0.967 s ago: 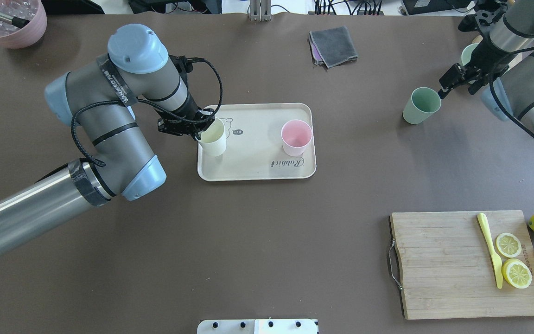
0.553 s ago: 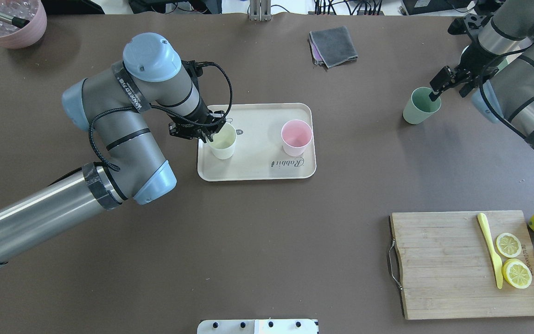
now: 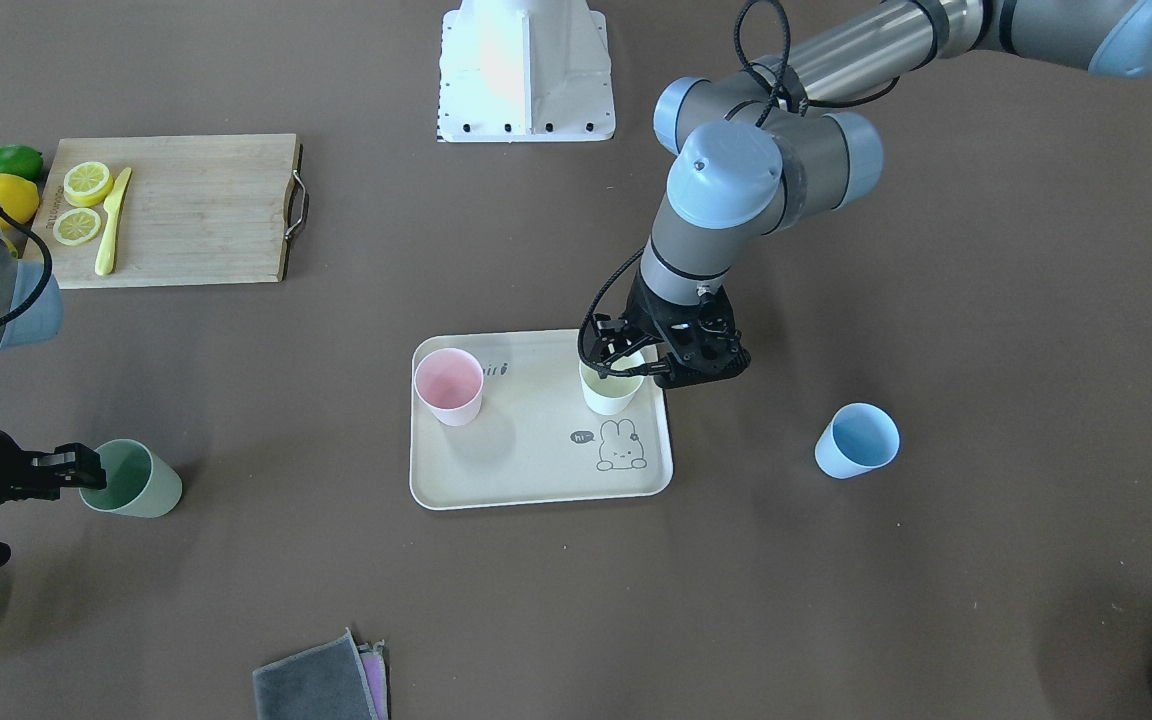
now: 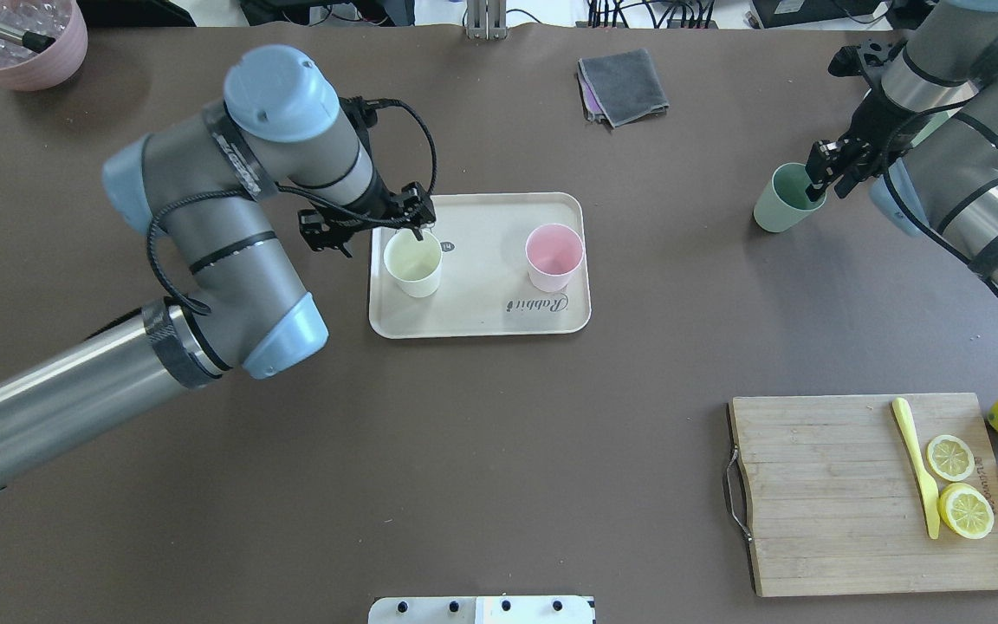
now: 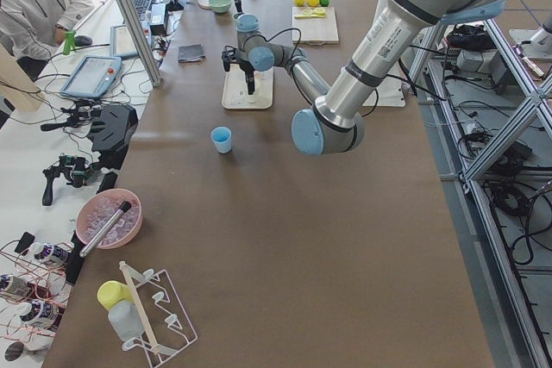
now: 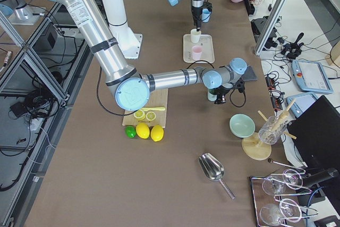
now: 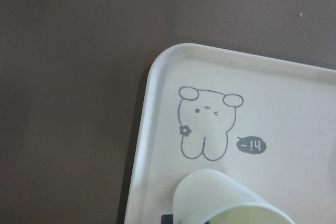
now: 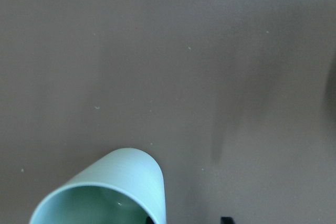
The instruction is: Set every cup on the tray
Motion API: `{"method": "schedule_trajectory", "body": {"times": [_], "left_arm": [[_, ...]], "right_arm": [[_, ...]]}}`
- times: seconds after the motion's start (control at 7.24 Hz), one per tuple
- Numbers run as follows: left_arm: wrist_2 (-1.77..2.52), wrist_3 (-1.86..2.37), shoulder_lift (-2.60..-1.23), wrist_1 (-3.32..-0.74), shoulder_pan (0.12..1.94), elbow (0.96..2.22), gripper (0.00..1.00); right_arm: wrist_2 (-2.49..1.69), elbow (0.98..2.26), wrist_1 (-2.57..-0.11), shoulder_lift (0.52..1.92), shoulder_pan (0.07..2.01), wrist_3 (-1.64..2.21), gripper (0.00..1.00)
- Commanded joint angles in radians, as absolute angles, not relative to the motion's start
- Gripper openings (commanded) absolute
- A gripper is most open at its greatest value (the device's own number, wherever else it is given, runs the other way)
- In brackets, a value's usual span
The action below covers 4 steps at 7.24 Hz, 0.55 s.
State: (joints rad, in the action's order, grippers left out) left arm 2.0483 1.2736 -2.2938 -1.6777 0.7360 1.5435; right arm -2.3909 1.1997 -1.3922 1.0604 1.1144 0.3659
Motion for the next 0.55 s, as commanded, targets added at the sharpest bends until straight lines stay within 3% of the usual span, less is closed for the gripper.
{"method": "schedule_trajectory", "body": {"times": [0.0, 0.14, 0.41], "left_arm": [[2.115, 1.002, -2.140, -1.563, 0.878, 1.705, 0.98], [2.115, 0.867, -2.090, -1.559, 0.935, 1.701, 0.98], [2.115, 0.793, -2.072, -1.619, 1.001, 1.559, 0.98]], "right_arm": [[-2.396, 1.204, -1.394, 1.052, 1.109, 0.382, 0.00], [-2.399, 1.210, -1.397, 1.028, 1.109, 0.408, 0.00], [-2.413, 1.210, -1.402, 0.918, 1.079, 0.545, 0.00]]}}
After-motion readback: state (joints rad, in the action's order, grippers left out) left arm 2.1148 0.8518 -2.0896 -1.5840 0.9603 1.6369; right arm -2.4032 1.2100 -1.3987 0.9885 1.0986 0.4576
